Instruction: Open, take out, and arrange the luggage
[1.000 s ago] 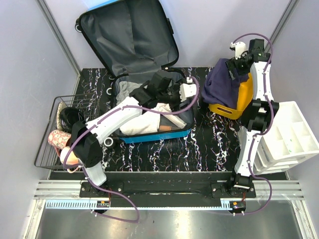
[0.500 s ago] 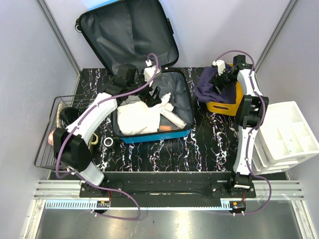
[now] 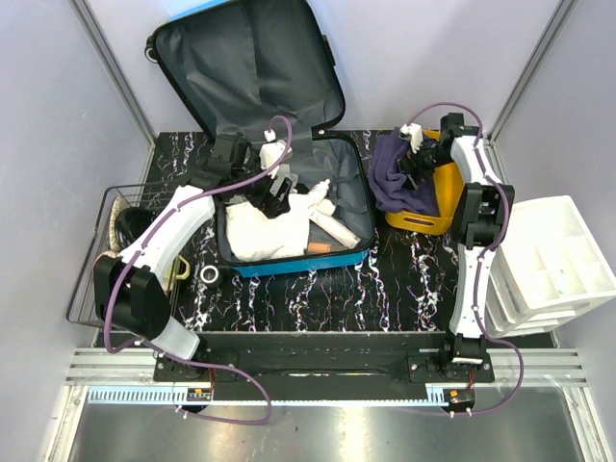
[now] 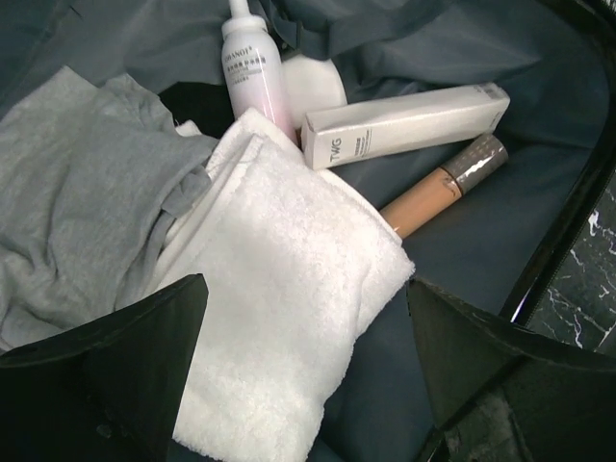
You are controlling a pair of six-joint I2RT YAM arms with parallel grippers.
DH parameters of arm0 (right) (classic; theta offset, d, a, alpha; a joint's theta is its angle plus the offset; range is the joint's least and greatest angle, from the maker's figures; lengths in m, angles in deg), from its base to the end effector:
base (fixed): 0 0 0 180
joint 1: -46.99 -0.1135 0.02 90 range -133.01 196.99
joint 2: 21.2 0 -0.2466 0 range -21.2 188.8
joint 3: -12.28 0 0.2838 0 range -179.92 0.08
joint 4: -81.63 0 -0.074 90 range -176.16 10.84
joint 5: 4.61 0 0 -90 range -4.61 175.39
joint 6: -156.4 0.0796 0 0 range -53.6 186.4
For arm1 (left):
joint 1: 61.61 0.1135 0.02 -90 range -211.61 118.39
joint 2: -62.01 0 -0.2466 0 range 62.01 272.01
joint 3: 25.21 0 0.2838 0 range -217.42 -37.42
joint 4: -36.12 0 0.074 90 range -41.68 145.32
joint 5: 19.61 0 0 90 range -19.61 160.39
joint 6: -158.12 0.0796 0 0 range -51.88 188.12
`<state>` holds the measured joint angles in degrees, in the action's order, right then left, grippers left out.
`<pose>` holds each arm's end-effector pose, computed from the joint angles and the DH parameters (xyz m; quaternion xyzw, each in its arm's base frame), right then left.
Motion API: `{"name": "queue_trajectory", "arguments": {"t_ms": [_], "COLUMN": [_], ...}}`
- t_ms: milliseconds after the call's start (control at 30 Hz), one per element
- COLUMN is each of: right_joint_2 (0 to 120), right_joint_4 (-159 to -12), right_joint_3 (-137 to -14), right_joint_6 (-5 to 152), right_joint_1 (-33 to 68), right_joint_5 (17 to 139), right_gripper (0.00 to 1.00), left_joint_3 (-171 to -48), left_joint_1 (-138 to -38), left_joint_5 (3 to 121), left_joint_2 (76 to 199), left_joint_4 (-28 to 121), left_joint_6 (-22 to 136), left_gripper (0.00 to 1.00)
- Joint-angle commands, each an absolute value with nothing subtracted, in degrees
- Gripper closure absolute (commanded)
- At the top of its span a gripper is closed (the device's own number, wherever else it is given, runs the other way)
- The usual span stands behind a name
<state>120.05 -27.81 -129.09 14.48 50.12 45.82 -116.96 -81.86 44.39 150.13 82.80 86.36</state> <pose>0.5434 0.0211 0.1409 -0.4354 0.8208 0.2219 0.2959 0.3646 -0.1717 0.2786 0.3792 0.8142 -0.2131 0.3845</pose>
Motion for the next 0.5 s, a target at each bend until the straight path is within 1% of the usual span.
{"name": "queue_trajectory", "arguments": {"t_ms": [0, 167, 267, 300, 367, 467], "right_joint_2": [116.2, 113.8, 112.1, 111.5, 109.9, 107.9], "right_joint_4": [-24.6, -24.8, -24.6, -24.8, -25.1, -25.1], "right_joint_3": [-129.2, -135.6, -138.5, -139.1, -139.3, -139.3], "right_joint_6": [12.8, 20.9, 25.5, 27.6, 29.6, 33.5], "right_joint_1": [52.1, 52.4, 52.8, 52.9, 53.0, 53.0], "right_joint_5": [43.0, 49.5, 52.6, 53.2, 55.0, 55.6], "right_gripper": [0.02, 0.01, 0.0, 0.0, 0.0, 0.0], "left_joint_3": [-116.3, -122.0, -128.5, -132.6, -136.4, -142.1], "left_joint_1": [-81.4, -78.0, -74.5, -73.6, -71.7, -70.8], "left_joint_5": [46.0, 50.7, 52.3, 52.2, 52.5, 54.1], "left_joint_2": [150.9, 155.5, 161.3, 162.9, 167.9, 173.9], "left_joint_4": [83.4, 84.9, 87.4, 88.8, 89.9, 89.6], "left_joint_6": [88.2, 94.1, 102.7, 103.6, 105.9, 106.4], "left_gripper": [0.11, 0.11, 0.16, 0.18, 0.21, 0.22]}}
